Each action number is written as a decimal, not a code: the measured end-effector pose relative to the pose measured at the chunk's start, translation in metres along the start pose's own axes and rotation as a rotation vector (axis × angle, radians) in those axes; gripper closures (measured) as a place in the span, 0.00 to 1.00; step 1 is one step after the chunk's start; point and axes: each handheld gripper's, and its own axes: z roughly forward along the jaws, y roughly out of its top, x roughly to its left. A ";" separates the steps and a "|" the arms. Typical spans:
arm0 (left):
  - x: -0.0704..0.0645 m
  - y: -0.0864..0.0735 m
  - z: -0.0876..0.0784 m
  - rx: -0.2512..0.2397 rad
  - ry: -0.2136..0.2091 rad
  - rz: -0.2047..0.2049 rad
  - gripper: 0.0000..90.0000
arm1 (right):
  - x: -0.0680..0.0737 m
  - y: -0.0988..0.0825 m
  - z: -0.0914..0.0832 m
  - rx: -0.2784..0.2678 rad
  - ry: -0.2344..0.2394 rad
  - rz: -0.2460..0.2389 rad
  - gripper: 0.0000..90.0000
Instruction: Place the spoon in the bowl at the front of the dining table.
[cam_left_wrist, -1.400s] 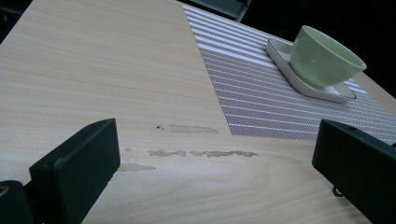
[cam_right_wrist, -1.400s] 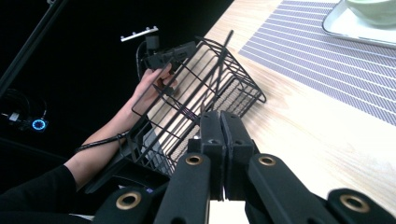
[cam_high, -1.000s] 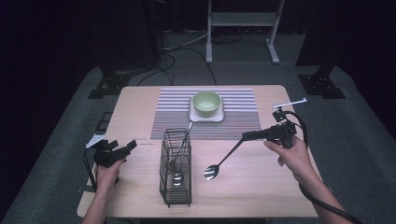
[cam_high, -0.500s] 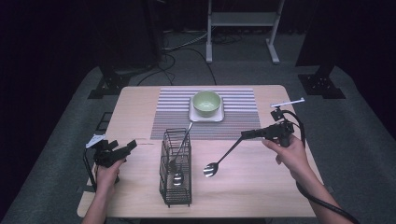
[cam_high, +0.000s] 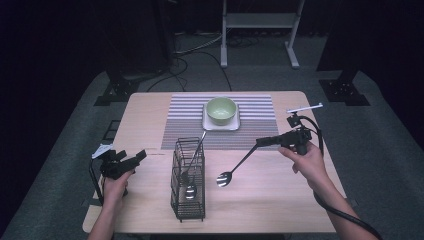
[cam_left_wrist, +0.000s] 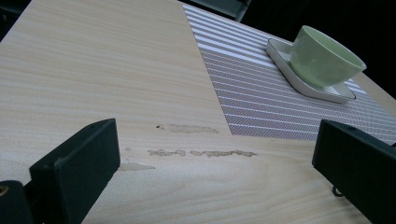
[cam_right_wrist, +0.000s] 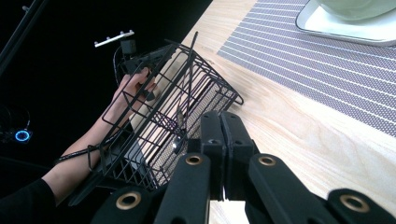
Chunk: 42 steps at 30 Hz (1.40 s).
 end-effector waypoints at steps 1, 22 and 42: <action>0.000 0.000 0.000 0.000 0.001 0.000 0.00 | 0.000 0.000 0.000 0.001 0.002 0.002 0.99; 0.000 0.000 0.000 0.000 0.000 0.000 0.00 | -0.003 0.012 0.009 -0.004 -0.005 0.004 0.98; 0.001 0.000 0.000 -0.002 0.000 0.000 0.00 | -0.005 0.029 0.015 -0.012 -0.027 0.010 0.98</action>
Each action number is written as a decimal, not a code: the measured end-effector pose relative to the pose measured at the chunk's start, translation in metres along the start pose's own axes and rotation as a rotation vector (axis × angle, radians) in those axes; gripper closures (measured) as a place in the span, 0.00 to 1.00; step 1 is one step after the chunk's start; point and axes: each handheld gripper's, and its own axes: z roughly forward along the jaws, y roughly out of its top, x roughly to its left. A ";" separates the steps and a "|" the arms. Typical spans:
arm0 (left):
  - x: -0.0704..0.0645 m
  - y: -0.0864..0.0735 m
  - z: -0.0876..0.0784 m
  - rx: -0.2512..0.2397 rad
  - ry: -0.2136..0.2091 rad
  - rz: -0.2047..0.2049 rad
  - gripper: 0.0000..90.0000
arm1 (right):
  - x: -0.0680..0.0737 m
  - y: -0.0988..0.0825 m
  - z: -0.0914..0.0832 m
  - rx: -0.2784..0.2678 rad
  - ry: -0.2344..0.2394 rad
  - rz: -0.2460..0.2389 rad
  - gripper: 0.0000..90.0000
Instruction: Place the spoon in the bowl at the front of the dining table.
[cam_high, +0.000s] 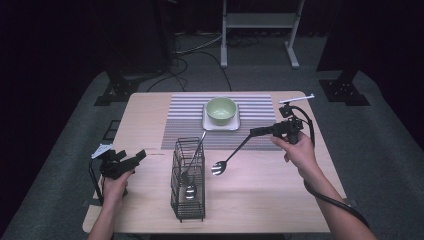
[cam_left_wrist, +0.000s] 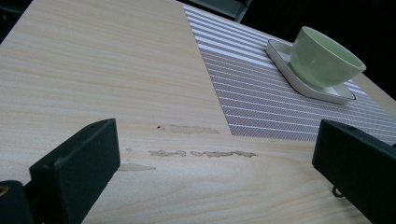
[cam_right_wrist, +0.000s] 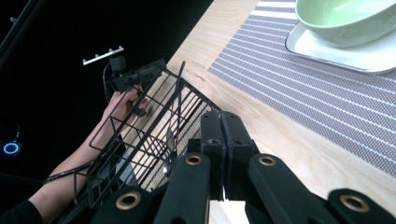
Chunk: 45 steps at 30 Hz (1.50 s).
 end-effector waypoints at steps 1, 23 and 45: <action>0.000 0.000 0.000 -0.001 0.000 -0.002 0.00 | 0.000 0.003 0.001 -0.004 0.000 -0.003 0.98; 0.001 0.000 0.000 -0.003 -0.002 -0.002 0.00 | 0.005 0.030 0.012 -0.022 -0.034 -0.016 0.98; 0.001 0.001 -0.001 -0.003 -0.004 -0.004 0.00 | 0.001 0.053 0.016 -0.058 -0.077 -0.003 0.98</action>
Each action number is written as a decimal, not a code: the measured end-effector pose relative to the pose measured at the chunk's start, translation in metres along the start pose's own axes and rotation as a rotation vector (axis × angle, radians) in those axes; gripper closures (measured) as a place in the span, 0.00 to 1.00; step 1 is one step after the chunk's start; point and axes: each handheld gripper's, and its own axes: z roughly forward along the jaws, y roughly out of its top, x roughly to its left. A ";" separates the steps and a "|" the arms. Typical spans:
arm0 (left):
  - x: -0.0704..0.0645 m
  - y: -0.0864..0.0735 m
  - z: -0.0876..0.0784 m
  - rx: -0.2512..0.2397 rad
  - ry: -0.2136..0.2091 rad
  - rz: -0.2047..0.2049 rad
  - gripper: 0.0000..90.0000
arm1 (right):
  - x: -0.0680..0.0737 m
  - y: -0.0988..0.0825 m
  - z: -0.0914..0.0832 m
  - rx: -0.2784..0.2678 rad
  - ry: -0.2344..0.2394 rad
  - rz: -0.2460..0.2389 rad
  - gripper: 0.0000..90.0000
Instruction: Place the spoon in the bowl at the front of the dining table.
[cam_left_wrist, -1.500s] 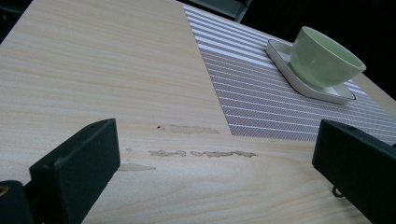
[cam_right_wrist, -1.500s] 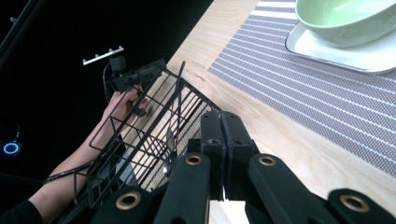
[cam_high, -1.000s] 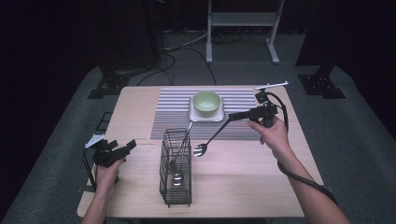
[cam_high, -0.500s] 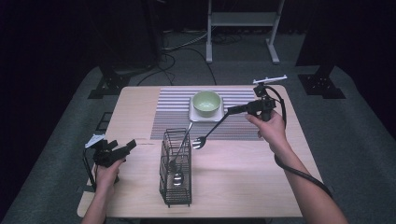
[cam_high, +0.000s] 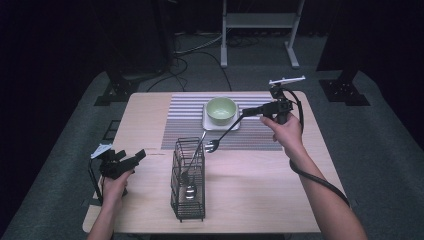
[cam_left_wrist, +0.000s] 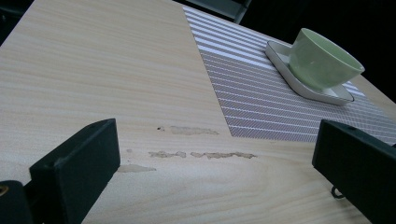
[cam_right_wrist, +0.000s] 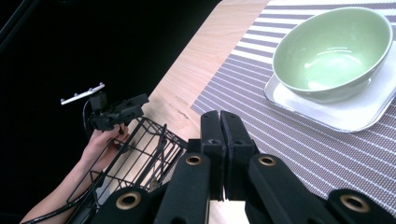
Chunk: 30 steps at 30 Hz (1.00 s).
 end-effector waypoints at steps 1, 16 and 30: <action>0.000 0.000 0.000 0.000 0.000 0.000 0.00 | 0.000 0.001 0.000 -0.002 0.000 0.000 0.98; 0.000 0.000 0.001 0.001 -0.002 0.002 0.00 | -0.003 0.013 0.001 -0.029 -0.034 0.009 0.98; 0.000 0.000 0.001 0.002 -0.003 0.001 0.00 | -0.012 0.022 -0.002 -0.066 -0.071 0.036 0.98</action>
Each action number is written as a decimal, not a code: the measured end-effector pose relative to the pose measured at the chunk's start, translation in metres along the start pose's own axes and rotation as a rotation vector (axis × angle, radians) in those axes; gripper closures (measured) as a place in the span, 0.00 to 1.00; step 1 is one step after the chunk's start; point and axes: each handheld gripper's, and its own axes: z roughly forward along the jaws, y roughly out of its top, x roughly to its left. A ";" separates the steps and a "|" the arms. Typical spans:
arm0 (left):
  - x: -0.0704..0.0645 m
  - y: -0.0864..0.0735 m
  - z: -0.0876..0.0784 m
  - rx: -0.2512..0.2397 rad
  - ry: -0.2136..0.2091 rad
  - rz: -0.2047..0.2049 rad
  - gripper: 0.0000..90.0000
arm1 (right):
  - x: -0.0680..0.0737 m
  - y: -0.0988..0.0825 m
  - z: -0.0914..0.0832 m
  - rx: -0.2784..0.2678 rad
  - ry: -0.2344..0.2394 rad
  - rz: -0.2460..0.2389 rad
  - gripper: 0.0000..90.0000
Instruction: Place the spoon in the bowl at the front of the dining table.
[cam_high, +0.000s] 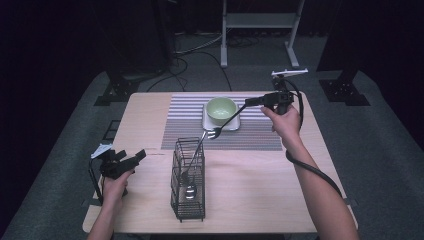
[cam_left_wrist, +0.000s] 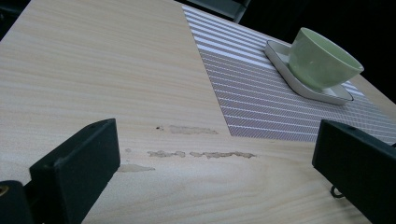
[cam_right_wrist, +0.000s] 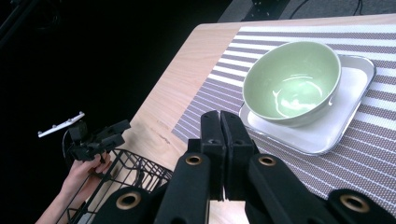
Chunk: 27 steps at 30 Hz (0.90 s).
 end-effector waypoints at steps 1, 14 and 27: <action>0.000 0.000 0.000 0.000 0.000 -0.001 0.00 | 0.000 0.001 0.000 -0.002 -0.001 0.003 0.98; 0.000 0.000 0.000 -0.002 -0.002 -0.003 0.00 | -0.006 0.008 -0.002 -0.035 -0.027 0.023 0.98; 0.000 -0.001 0.000 -0.001 -0.003 -0.008 0.00 | -0.013 0.012 -0.002 -0.061 -0.043 0.043 0.98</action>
